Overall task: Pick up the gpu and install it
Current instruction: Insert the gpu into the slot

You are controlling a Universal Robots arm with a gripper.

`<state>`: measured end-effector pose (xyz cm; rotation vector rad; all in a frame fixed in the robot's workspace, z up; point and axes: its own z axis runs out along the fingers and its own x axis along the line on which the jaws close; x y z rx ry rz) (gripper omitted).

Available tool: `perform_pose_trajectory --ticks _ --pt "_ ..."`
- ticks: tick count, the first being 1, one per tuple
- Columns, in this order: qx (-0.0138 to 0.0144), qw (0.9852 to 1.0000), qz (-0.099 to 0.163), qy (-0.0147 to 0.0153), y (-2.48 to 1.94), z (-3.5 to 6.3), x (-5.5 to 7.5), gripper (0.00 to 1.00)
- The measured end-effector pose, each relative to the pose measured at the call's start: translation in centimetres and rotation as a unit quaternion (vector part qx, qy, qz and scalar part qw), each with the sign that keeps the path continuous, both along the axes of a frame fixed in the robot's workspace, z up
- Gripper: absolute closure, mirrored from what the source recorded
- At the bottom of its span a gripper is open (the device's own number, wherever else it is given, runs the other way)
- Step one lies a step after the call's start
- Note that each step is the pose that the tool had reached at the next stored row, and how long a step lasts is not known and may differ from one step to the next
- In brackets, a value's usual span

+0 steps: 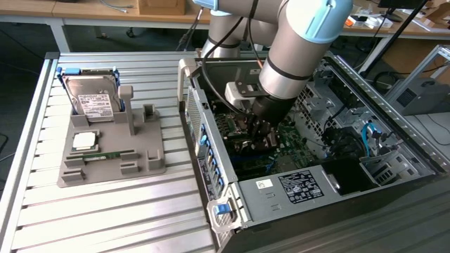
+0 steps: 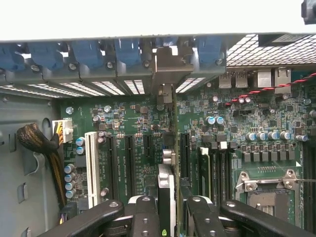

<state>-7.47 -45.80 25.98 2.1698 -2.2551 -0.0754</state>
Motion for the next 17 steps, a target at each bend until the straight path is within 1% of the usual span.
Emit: perform_pose_trajectory --ticks 12,17 --pt "0.0001 1.0 0.0 0.0001 0.0 -0.37 0.0 0.73" --pt "-0.0001 1.0 0.0 0.0008 0.0 -0.5 0.05 0.73"
